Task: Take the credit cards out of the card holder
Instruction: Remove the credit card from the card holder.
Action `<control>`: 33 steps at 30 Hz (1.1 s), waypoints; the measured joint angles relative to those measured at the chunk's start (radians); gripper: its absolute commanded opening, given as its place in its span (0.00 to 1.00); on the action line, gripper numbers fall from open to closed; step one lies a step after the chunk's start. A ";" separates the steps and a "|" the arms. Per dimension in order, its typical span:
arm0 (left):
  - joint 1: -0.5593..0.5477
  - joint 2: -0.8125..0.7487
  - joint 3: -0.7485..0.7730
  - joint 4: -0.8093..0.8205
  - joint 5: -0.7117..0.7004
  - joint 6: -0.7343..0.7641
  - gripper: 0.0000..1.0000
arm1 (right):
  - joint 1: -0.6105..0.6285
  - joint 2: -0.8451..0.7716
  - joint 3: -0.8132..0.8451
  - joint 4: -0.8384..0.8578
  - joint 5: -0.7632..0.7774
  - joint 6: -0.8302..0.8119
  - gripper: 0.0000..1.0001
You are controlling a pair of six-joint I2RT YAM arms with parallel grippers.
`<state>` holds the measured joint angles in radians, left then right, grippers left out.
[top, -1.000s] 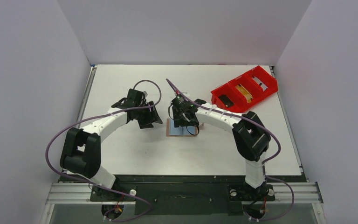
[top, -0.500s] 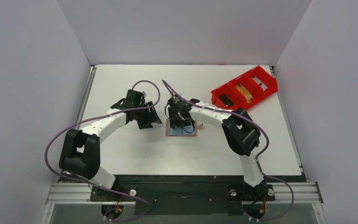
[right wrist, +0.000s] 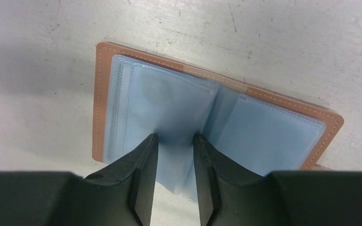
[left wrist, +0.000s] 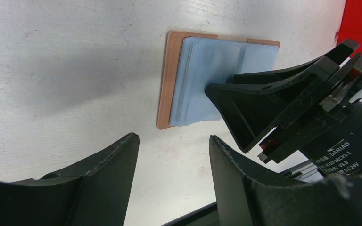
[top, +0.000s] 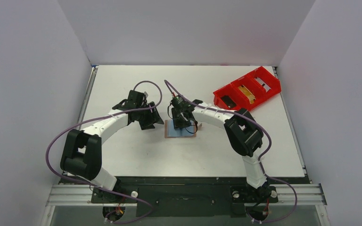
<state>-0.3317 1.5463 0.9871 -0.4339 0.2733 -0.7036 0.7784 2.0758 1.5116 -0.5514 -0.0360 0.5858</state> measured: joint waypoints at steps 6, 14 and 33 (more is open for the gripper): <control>0.000 0.018 0.000 0.005 0.000 -0.005 0.54 | -0.032 -0.014 -0.045 0.061 -0.079 -0.001 0.16; -0.002 0.048 0.003 0.008 0.000 -0.014 0.54 | -0.076 -0.032 -0.101 0.129 -0.176 0.000 0.01; -0.106 0.238 0.183 0.037 0.022 -0.022 0.43 | -0.138 -0.046 -0.183 0.242 -0.332 0.018 0.00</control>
<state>-0.4381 1.7840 1.1702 -0.3973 0.2955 -0.7254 0.6403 2.0296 1.3281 -0.3092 -0.3676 0.6037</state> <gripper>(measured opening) 0.472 0.007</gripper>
